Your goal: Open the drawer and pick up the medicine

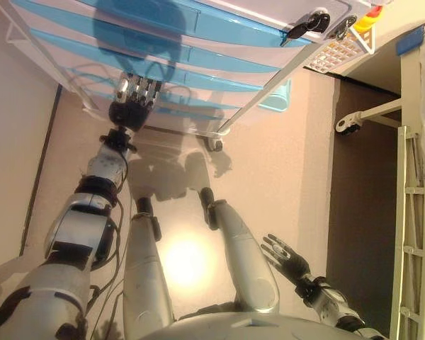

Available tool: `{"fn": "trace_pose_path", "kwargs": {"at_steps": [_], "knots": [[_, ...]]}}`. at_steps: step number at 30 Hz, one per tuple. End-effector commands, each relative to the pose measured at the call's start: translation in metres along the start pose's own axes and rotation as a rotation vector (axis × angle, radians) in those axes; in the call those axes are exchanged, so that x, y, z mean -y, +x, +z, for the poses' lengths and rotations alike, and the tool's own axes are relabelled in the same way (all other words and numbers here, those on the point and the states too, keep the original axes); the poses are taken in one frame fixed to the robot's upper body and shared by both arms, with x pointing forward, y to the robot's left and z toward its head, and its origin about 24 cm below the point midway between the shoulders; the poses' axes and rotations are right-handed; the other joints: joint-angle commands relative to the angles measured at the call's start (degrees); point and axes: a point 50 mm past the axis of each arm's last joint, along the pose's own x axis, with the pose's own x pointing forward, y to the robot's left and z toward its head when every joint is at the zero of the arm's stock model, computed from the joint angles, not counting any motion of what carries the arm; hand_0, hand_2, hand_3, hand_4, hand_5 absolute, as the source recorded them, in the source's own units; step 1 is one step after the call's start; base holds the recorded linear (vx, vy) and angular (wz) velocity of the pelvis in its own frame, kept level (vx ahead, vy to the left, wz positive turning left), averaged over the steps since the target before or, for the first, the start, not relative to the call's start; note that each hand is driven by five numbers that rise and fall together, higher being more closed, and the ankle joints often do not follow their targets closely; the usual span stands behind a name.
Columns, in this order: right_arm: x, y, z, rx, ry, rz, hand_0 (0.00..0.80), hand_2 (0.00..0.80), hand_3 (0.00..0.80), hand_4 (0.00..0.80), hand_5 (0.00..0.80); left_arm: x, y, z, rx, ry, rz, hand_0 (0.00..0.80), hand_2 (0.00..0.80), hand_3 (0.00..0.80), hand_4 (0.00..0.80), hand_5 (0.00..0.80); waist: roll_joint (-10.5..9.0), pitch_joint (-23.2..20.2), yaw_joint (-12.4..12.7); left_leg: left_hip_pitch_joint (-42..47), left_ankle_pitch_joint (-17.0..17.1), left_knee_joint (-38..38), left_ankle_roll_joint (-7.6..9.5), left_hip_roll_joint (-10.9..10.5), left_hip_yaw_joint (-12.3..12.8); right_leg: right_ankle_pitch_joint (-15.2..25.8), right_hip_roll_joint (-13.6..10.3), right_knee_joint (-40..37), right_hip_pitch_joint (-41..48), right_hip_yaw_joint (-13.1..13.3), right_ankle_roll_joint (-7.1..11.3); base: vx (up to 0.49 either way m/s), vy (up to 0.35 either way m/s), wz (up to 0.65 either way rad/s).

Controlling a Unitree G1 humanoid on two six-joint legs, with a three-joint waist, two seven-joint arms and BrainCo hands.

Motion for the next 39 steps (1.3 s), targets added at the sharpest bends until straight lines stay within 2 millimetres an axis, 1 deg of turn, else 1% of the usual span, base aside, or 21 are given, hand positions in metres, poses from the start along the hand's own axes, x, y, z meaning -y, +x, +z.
{"fn": "trace_pose_path", "kwargs": {"at_steps": [1,4,9,16,20,24,29,35,39], "knots": [[0.011,-0.022,-0.017,-0.03,0.007,-0.026,0.0,0.0,0.0,0.0,0.0,0.08,0.045,0.013,0.052,-0.011,-0.495,0.8,0.8,0.8,0.8,0.8,1.63,-3.1,-0.5,1.2,-6.8,1.1,3.72,-1.6,4.9,7.6,2.7,-8.7,1.1,1.5,0.49,-0.012,-0.002,0.04],[0.01,-0.021,-0.017,-0.028,0.011,-0.028,0.0,0.0,0.0,0.0,0.0,0.085,0.046,0.015,0.061,-0.018,-0.518,0.8,0.8,0.8,0.8,0.8,1.59,-3.0,-0.4,1.6,-6.8,0.6,3.73,-1.7,4.9,7.6,2.7,-9.0,1.4,1.5,0.44,-0.009,-0.007,0.04],[0.011,-0.021,-0.017,-0.031,0.011,-0.025,0.0,0.0,0.0,0.0,0.0,0.087,0.046,0.016,0.061,-0.018,-0.541,0.8,0.8,0.8,0.8,0.8,1.57,-3.1,-0.4,2.1,-6.6,0.2,3.58,-1.6,5.0,7.7,2.6,-9.5,2.0,1.5,0.43,0.0,0.0,0.0],[0.011,-0.021,-0.017,-0.032,0.012,-0.029,0.0,0.0,0.0,0.0,0.0,0.084,0.043,0.014,0.072,-0.039,-0.548,0.8,0.8,0.8,0.8,0.8,1.77,-3.2,-0.3,3.0,-6.4,-0.6,3.37,-1.7,5.2,7.5,2.5,-10.1,3.0,1.4,0.32,0.001,-0.002,0.01],[0.011,-0.021,-0.016,-0.027,0.012,-0.028,0.0,0.0,0.0,0.0,0.0,0.079,0.038,0.013,0.077,-0.056,-0.554,0.8,0.8,0.8,0.8,0.8,1.95,-3.0,0.1,3.6,-6.3,-1.1,3.27,-1.9,5.1,7.3,2.4,-10.5,3.8,1.3,0.23,0.0,0.0,0.0],[0.01,-0.02,-0.016,-0.018,0.011,-0.029,0.0,0.0,0.0,0.0,0.0,0.068,0.028,0.008,0.072,-0.055,-0.534,0.8,0.8,0.8,0.8,0.8,2.19,-2.9,0.5,4.4,-6.0,-2.1,3.09,-2.0,5.0,7.1,2.2,-11.2,4.6,1.2,0.2,-0.002,0.001,0.02],[0.007,-0.018,-0.012,0.002,0.003,-0.032,0.0,0.0,0.0,0.0,0.0,0.043,0.006,0.0,0.068,-0.051,-0.455,0.8,0.8,0.8,0.8,0.8,2.78,-2.4,1.3,5.2,-5.2,-3.5,3.02,-2.4,4.9,6.7,2.1,-11.6,5.4,1.1,-0.01,-0.008,0.013,0.02],[0.006,-0.017,-0.008,0.022,-0.002,-0.034,0.0,0.0,0.0,0.0,0.0,0.015,-0.023,-0.001,0.08,-0.056,-0.375,0.8,0.8,0.8,0.8,0.8,3.16,-1.8,2.2,5.8,-4.7,-4.4,3.0,-2.6,4.8,6.2,2.0,-11.7,6.0,0.6,-0.07,-0.012,0.01,0.02],[0.005,-0.017,-0.006,0.033,-0.006,-0.033,0.0,0.0,0.0,0.0,0.0,-0.005,-0.049,-0.009,0.091,-0.078,-0.318,0.8,0.8,0.8,0.8,0.8,3.36,-1.6,3.0,6.1,-4.2,-5.2,3.01,-3.0,4.4,5.9,1.9,-11.8,6.2,0.0,-0.11,-0.021,0.02,0.04]]}}
